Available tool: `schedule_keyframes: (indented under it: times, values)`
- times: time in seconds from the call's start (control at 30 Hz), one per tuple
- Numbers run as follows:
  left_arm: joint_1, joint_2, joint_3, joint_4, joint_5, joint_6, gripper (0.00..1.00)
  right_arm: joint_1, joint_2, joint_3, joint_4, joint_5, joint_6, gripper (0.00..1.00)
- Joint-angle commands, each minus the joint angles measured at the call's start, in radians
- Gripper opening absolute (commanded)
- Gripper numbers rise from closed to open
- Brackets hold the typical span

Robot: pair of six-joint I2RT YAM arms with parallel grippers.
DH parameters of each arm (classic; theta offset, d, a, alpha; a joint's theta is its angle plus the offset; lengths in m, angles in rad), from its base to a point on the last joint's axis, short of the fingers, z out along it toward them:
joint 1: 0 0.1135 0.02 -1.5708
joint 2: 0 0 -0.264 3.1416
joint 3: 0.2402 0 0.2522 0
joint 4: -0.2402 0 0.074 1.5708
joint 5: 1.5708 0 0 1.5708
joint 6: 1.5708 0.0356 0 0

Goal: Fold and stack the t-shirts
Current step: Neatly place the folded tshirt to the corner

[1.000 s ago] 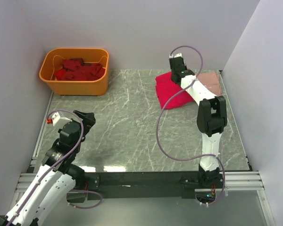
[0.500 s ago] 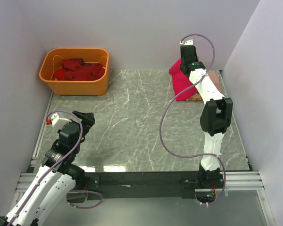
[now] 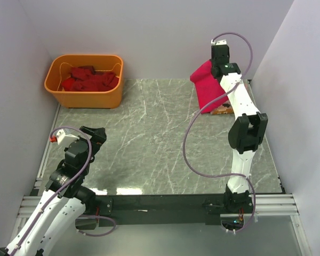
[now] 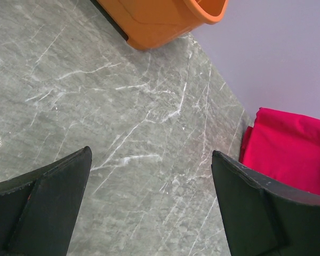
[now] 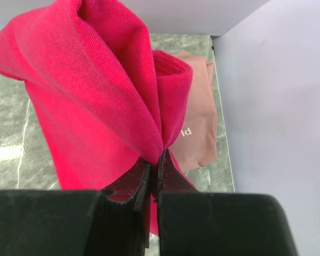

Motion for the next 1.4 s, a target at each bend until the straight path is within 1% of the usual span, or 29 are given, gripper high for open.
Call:
schedule_keyframes:
  times: [0.0,0.27,0.53,0.7,0.77,0.8,0.87,0.97,1.0,1.07,1.17,1.2,1.27,1.3,1.33,1.37]
  values:
    - [-0.002,-0.013,-0.003,0.02,0.013,0.011,0.99,-0.033,-0.082,0.078,-0.03,-0.015,0.044,0.0]
    - [-0.002,0.001,-0.005,0.028,0.0,0.012,0.99,-0.081,-0.044,0.108,-0.05,-0.041,0.065,0.0]
    - [-0.002,0.038,0.005,0.023,-0.016,0.014,0.99,-0.117,0.082,0.16,0.031,0.051,0.064,0.0]
    - [-0.002,0.064,0.017,0.015,-0.026,0.015,1.0,-0.147,0.165,0.164,0.119,0.101,0.071,0.0]
    - [-0.002,0.073,0.02,0.011,-0.03,0.011,1.0,-0.15,0.185,0.164,0.14,0.104,0.087,0.0]
    - [-0.002,0.075,0.021,0.011,-0.036,0.011,0.99,-0.183,0.2,0.161,0.166,0.104,0.09,0.0]
    - [-0.002,0.078,0.023,0.012,-0.038,0.008,0.99,-0.2,0.22,0.16,0.185,0.097,0.096,0.0]
    - [-0.002,0.084,0.023,0.028,-0.038,0.012,0.99,-0.226,0.261,0.149,0.244,0.097,0.09,0.02]
    - [-0.002,0.084,0.026,0.031,-0.036,0.017,0.99,-0.237,0.283,0.148,0.257,0.101,0.088,0.07]
    - [-0.002,0.089,0.028,0.034,-0.039,0.015,0.99,-0.245,0.3,0.132,0.287,0.104,0.084,0.08]
    - [-0.002,0.093,0.032,0.034,-0.046,0.018,1.0,-0.259,0.327,0.129,0.298,0.104,0.094,0.25]
    - [-0.002,0.093,0.035,0.035,-0.047,0.017,0.99,-0.259,0.338,0.138,0.291,0.103,0.102,0.36]
    - [-0.002,0.099,0.041,0.031,-0.053,0.018,1.0,-0.262,0.341,0.147,0.274,0.1,0.111,0.49]
    - [-0.002,0.101,0.049,0.026,-0.056,0.02,0.99,-0.262,0.335,0.149,0.269,0.1,0.117,0.62]
    - [-0.002,0.106,0.052,0.023,-0.058,0.021,0.99,-0.262,0.328,0.143,0.263,0.097,0.136,0.65]
    - [-0.002,0.107,0.055,0.019,-0.065,0.02,0.99,-0.263,0.317,0.135,0.261,0.091,0.143,0.66]
